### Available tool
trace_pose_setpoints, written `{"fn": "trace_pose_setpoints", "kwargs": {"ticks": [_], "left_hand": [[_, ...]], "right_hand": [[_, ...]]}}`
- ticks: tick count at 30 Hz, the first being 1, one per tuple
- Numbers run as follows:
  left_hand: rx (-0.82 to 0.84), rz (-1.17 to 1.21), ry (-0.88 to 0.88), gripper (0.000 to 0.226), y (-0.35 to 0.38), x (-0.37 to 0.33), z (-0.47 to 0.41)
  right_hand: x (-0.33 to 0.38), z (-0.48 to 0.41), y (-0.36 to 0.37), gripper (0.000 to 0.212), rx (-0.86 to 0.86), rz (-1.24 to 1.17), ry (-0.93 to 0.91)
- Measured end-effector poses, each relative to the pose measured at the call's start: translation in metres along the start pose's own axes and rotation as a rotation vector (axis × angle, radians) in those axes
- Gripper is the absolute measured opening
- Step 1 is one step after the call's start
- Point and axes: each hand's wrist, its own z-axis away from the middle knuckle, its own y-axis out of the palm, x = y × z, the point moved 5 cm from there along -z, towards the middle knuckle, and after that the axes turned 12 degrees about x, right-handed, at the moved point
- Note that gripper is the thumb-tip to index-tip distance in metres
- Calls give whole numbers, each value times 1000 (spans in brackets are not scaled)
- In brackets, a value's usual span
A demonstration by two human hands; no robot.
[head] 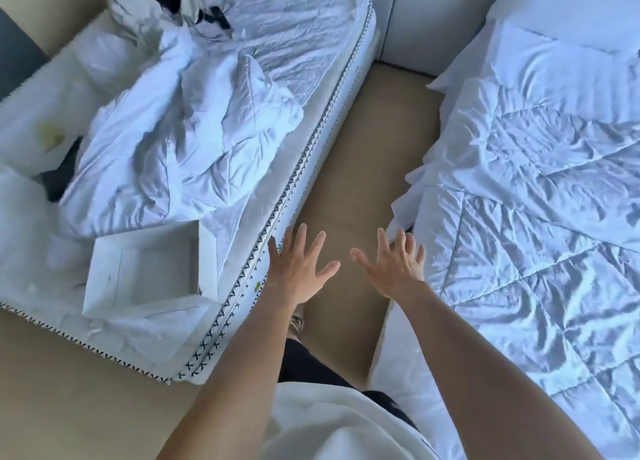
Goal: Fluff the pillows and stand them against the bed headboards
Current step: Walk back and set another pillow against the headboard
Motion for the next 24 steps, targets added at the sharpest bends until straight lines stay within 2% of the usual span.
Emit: {"fn": "trace_pose_setpoints", "kwargs": {"ticks": [12,24], "left_hand": [[-2,-164,233,79,-187,-28,-250],[-9,-242,404,78,-305,-146,-487]], "right_hand": [[-7,-189,-155,93,-58,-170,255],[-94,-377,-279,94,-45,-273,394]]}}
